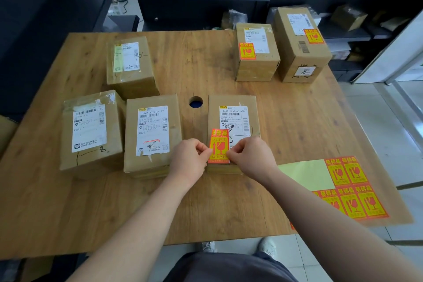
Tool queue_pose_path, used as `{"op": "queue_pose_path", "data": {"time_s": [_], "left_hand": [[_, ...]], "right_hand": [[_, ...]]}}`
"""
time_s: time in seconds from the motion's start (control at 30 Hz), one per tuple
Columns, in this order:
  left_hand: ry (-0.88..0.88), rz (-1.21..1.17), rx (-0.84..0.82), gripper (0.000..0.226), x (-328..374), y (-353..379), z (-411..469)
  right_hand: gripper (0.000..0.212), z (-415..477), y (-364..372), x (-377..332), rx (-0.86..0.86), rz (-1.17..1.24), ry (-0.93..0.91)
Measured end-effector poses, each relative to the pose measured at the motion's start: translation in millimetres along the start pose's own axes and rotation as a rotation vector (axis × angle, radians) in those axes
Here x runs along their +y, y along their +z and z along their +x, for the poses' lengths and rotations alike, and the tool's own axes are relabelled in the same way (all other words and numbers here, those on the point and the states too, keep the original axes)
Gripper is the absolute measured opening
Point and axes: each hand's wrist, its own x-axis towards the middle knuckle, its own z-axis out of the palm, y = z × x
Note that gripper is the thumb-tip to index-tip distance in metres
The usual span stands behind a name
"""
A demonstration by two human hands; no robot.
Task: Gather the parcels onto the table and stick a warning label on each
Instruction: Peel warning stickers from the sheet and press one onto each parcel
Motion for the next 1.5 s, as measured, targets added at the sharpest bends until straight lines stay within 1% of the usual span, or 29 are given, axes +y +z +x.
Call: {"op": "queue_pose_path", "data": {"time_s": [0.17,0.23,0.3,0.37,0.43,0.53,0.6,0.7,0.83,0.9,0.93,0.97,1.03,1.1,1.2,1.37,1.43,1.5], "left_hand": [[0.005,0.030,0.032,0.014,-1.1,2.0,0.2],[0.027,0.056,0.056,0.020,-1.3,2.9,-0.5],[0.077,0.082,0.062,0.019,-0.1,4.1,-0.6],[0.113,0.091,0.067,0.015,1.9,4.8,1.3],[0.132,0.075,0.082,0.011,3.9,5.2,4.2],[0.142,0.047,0.088,0.009,4.8,6.9,7.6],[0.147,0.048,0.096,0.014,4.0,8.5,8.8],[0.156,0.072,0.121,0.022,3.1,11.1,8.9],[0.138,0.122,0.050,0.037,1.0,11.9,6.1],[0.121,0.108,0.006,0.037,0.2,10.0,5.5],[0.121,0.104,-0.011,0.036,-0.3,8.3,4.9],[0.132,0.103,-0.027,0.035,-0.9,6.3,4.5],[0.168,0.102,-0.062,0.032,-1.5,1.9,2.1],[0.183,0.086,-0.097,0.030,-1.4,-1.3,0.9],[0.184,0.036,-0.102,0.027,-1.4,-2.9,0.7],[0.194,0.067,-0.087,0.029,-4.4,-1.5,-0.2],[0.190,0.063,-0.088,0.029,-4.0,-0.9,-0.4],[0.183,0.074,-0.089,0.029,-3.0,-0.2,-0.5]], "right_hand": [[0.017,1.4,2.5,2.2,0.041,0.002,-0.024],[0.022,1.6,1.4,4.9,0.066,0.025,-0.047],[0.025,0.8,1.1,7.6,0.082,-0.022,-0.137],[0.023,-0.9,1.4,9.5,0.109,-0.146,-0.275],[0.035,-0.4,1.9,13.0,0.100,-0.250,-0.405],[0.039,2.7,0.5,20.0,0.083,-0.431,-0.532],[0.043,6.0,-0.1,23.2,0.083,-0.510,-0.541],[0.045,9.9,0.8,19.6,0.081,-0.544,-0.513],[0.047,12.3,2.8,14.8,0.075,-0.593,-0.472],[0.047,12.1,1.8,15.3,0.095,-0.560,-0.498],[0.048,11.7,2.2,15.9,0.091,-0.549,-0.550],[0.049,11.1,2.6,16.4,0.056,-0.548,-0.619],[0.053,10.5,2.8,19.4,-0.070,-0.550,-0.737],[0.056,12.0,0.5,25.3,-0.133,-0.569,-0.745],[0.058,12.0,-0.5,25.2,-0.117,-0.591,-0.672],[0.057,1.8,10.3,19.2,-0.164,-0.597,-0.814],[0.057,1.8,2.3,31.3,-0.185,-0.596,-0.832],[0.060,3.8,-7.5,44.3,-0.177,-0.610,-0.806]]}}
